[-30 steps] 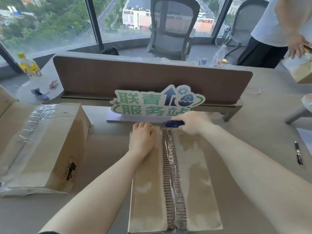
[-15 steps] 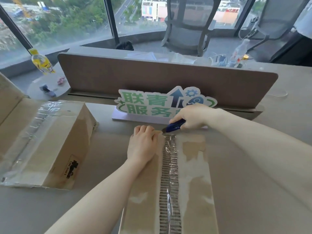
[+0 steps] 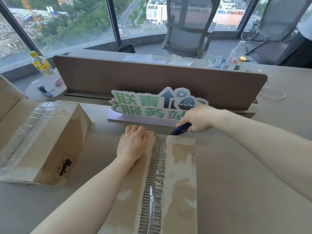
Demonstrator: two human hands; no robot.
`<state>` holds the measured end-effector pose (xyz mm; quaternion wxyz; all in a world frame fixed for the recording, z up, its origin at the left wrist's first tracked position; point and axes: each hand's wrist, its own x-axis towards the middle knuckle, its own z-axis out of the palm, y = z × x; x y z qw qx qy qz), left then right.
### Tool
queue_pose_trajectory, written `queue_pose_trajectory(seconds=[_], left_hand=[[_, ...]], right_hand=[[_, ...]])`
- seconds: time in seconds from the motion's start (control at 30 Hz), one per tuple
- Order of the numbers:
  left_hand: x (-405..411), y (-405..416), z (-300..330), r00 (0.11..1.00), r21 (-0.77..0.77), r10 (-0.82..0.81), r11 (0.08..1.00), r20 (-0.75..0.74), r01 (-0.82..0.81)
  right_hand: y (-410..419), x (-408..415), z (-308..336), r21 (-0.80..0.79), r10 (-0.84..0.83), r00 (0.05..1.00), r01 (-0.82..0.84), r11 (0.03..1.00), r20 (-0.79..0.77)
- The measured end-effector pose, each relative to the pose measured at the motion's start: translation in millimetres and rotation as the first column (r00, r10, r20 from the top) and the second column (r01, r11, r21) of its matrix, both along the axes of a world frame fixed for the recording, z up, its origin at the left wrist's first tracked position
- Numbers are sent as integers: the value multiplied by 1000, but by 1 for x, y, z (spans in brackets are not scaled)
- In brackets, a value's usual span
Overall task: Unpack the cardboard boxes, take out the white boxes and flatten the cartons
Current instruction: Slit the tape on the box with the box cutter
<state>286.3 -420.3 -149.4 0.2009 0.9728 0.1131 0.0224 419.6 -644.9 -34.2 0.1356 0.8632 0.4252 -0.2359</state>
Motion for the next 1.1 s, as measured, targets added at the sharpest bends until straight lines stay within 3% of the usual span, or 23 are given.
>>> queue_pose_trajectory(seconds=[0.07,0.17,0.27,0.33,0.5,0.63,0.77,1.1], left_hand=[[0,0,1,1000,-2,-1,1000,5,1],[-1,-1,4,1000,-48,-6,999,25,7],[-11,1,11,999,-92,-35,995,4,35],[-27,3,14,997,-80,-70,995,-37,66],[-76,14,11,982,-5,-165,986,-98,165],[-94,21,10,967,25,-230,972,-112,234],[-105,22,9,935,49,-335,938,-116,342],[-120,19,2,933,-21,-358,934,-28,358]], right_hand=[[-6,-6,5,62,-54,997,51,997,55],[-13,-29,12,282,-331,940,298,912,78],[-1,-71,4,437,-501,843,533,725,-197],[14,-98,-7,446,-506,803,595,668,-314],[40,-136,-21,412,-609,723,689,597,-327],[57,-150,-21,398,-703,667,731,555,-246],[79,-161,-17,369,-762,645,724,582,-64],[118,-217,-12,278,-877,481,842,463,5]])
